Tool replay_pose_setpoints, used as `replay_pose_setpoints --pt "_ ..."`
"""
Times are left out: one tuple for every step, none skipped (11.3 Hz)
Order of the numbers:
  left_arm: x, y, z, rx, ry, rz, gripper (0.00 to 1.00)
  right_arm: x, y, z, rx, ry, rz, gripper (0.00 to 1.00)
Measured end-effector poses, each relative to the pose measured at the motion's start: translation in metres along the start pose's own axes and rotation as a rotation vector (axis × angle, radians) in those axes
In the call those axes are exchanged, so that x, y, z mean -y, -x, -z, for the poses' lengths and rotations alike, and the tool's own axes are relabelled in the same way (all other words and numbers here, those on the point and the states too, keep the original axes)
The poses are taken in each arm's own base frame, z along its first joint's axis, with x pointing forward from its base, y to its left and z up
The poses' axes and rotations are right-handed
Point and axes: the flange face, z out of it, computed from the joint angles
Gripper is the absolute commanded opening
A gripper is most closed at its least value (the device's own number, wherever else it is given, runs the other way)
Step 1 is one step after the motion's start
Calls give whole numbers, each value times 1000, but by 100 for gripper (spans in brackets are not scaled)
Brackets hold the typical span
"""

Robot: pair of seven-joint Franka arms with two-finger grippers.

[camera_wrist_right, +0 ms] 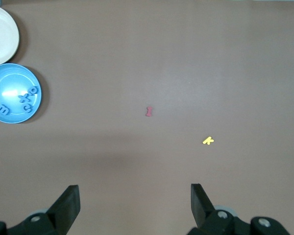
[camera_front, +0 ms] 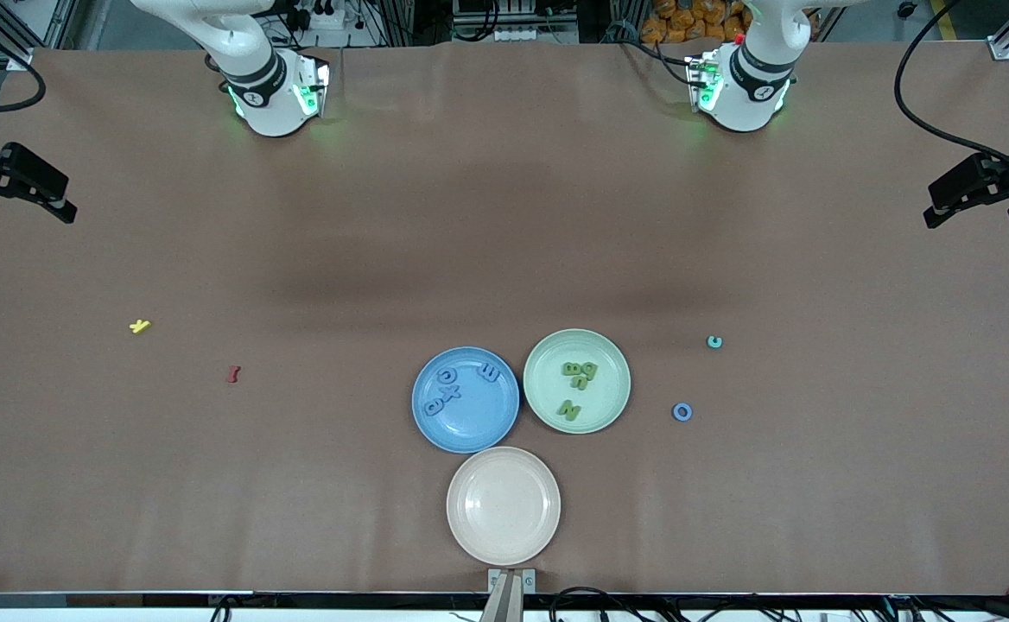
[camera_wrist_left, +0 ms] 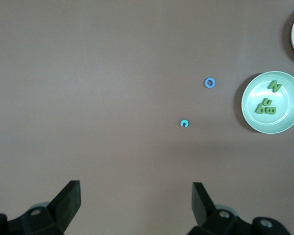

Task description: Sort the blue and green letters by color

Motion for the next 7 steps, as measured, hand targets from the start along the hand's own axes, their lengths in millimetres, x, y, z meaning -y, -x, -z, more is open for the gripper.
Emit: replay_pose_setpoints --pt "0 0 0 0 0 0 100 -2 0 -1 1 14 -1 100" --pt "0 0 0 1 0 1 100 -2 -1 -2 3 21 -1 100" --pt "0 0 -1 2 0 1 100 -2 -1 -2 4 22 -2 100" --pt "0 0 -1 3 0 0 100 -2 -2 -3 5 22 -2 100" --pt "0 0 -2 4 0 0 100 -2 -2 -3 6 22 -2 100" --pt "0 0 -2 4 0 0 100 -2 -2 -3 6 22 -1 100" --pt "0 0 -2 3 0 0 100 -2 -2 -3 6 22 0 100"
